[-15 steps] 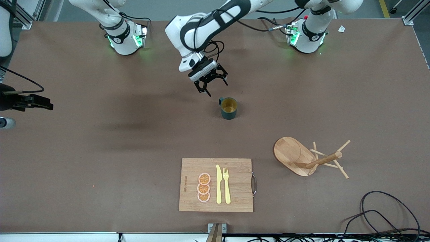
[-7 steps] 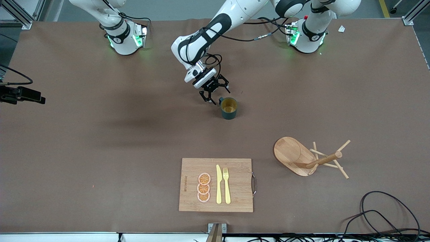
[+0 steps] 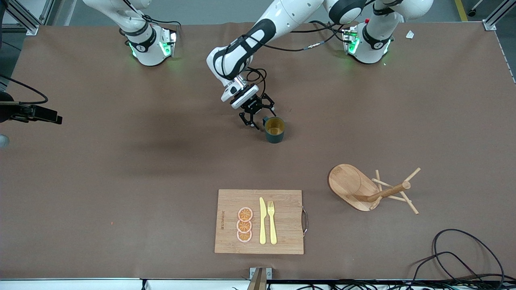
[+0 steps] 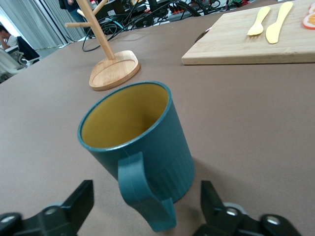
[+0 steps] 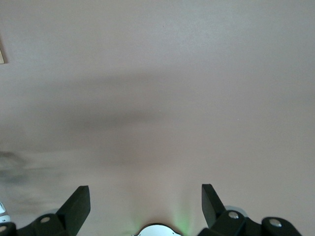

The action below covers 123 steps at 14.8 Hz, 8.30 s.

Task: Pass cup and hang on rack
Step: 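Lower the left gripper and grasp the teal mug by its handle, then lift the mug with the left gripper and carry it to the wooden rack, then hang the mug handle onto a rack peg with the left gripper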

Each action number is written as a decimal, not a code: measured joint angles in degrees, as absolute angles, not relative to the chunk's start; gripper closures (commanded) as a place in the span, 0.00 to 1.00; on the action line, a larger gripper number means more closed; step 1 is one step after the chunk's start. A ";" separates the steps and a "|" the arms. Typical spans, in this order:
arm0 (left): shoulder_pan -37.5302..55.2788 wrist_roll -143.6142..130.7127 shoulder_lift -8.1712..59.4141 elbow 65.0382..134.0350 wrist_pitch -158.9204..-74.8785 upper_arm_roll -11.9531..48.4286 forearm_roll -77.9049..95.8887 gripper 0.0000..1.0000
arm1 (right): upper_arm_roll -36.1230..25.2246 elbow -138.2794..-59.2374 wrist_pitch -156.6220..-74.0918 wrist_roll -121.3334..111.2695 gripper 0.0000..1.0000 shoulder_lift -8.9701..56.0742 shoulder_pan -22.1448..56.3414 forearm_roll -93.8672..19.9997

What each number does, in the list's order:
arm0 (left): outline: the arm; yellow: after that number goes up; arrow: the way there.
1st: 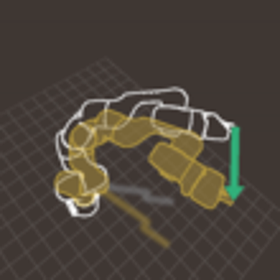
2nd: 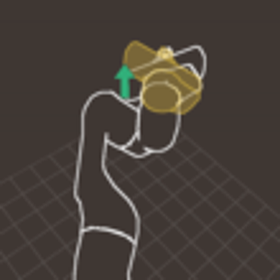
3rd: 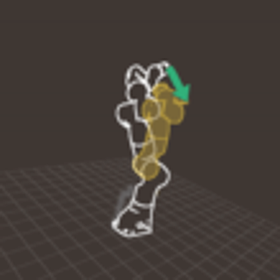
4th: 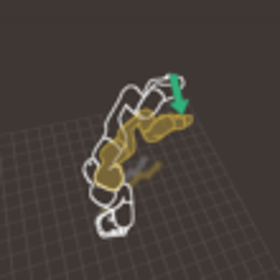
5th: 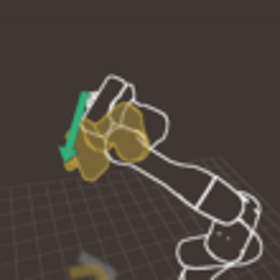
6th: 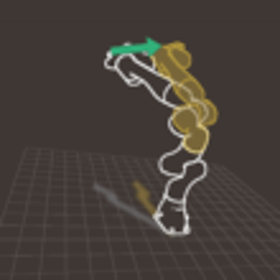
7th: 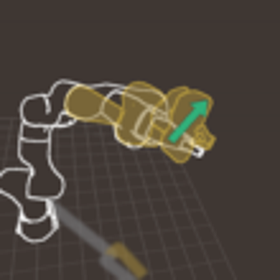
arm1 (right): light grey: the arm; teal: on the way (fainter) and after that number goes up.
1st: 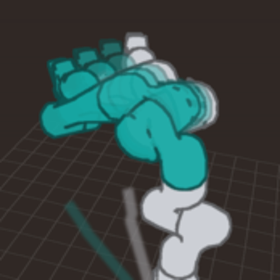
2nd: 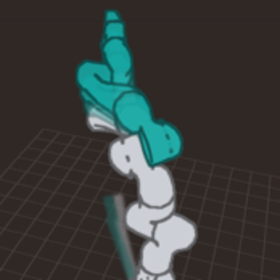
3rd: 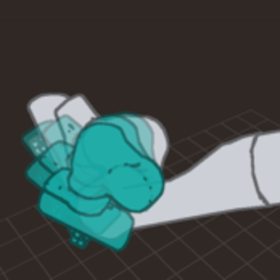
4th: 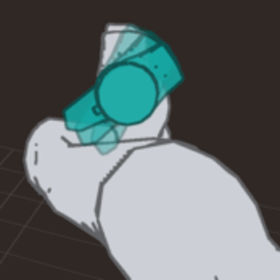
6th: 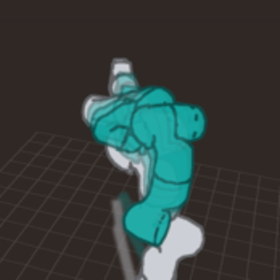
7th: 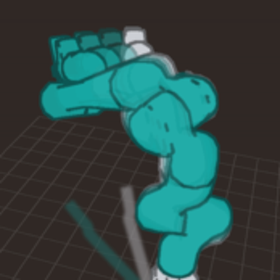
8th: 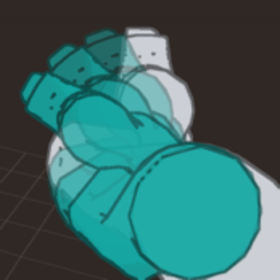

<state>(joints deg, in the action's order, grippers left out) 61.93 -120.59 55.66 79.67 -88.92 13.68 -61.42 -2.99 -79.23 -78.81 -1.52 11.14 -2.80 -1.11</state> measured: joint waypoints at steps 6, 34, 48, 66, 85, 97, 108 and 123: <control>62.22 -117.64 55.67 79.57 -87.92 13.75 -61.42 0.65 | -3.05 -80.69 -78.38 -1.36 0.00 8.69 -2.81 -1.09; 47.48 -95.42 35.28 76.54 -98.88 14.22 -32.17 0.99 | -3.73 -90.77 -78.67 -1.08 0.00 -7.66 -2.37 -0.88; 20.76 -63.84 20.81 76.89 -100.13 14.07 13.99 0.99 | -3.57 -91.05 -79.86 -1.08 0.00 -7.66 -1.83 -0.36; -9.49 -33.17 27.85 81.64 -84.09 13.86 47.27 0.99 | -3.51 -91.17 -80.32 -1.10 0.00 -7.66 -1.77 -0.47; -16.36 -22.65 34.17 81.72 -83.39 13.90 47.40 0.99 | -3.47 -91.22 -80.25 -1.12 0.00 -7.66 -1.75 -0.47; -19.62 -17.56 36.47 81.72 -83.38 13.89 48.96 0.98 | -3.46 -91.30 -80.20 -1.12 0.00 -7.66 -1.75 -0.47; -21.71 -17.25 38.92 81.70 -83.38 13.89 55.89 0.85 | -3.46 -91.32 -80.10 -1.12 0.00 -7.66 -1.75 -0.47; -21.91 -17.96 38.55 80.70 -83.37 13.84 56.76 0.00 | -3.46 -91.36 -80.05 -1.12 0.00 -7.66 -1.75 -0.47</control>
<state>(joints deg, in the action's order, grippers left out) -21.91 -17.96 38.55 80.70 -83.37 13.84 56.76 -3.46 -91.36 -80.05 -1.12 -7.66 -1.75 -0.47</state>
